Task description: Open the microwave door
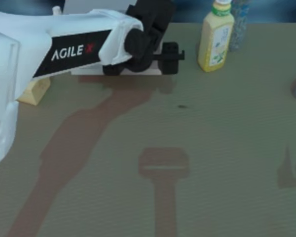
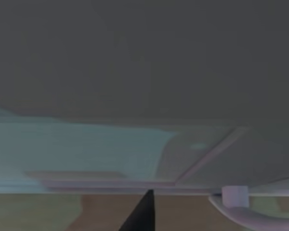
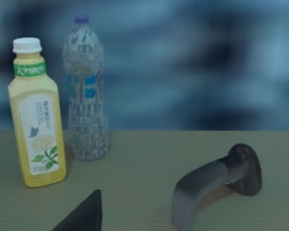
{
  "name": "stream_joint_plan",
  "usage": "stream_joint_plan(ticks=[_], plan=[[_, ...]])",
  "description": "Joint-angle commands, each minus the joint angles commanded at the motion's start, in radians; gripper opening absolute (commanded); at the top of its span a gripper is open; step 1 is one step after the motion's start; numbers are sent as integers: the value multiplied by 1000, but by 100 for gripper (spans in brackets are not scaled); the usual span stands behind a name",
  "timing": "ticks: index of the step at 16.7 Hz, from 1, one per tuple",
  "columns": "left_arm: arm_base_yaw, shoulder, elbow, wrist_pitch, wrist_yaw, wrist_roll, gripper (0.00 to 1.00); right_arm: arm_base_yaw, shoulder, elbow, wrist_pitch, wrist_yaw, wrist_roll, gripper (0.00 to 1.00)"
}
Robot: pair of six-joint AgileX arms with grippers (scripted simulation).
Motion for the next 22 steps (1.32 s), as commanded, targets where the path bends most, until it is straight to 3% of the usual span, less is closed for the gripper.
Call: stream_joint_plan(ticks=[6, 14, 15, 22], plan=[[0, 0, 0, 0, 0, 0, 2, 0, 0, 0, 0, 0, 0, 100], [0, 0, 0, 0, 0, 0, 0, 0, 0, 0, 0, 0, 0, 100], [-36, -27, -52, -8, 15, -3, 0, 0, 0, 0, 0, 0, 0, 100], [-32, -89, -142, 45, -18, -26, 0, 0, 0, 0, 0, 0, 0, 100]])
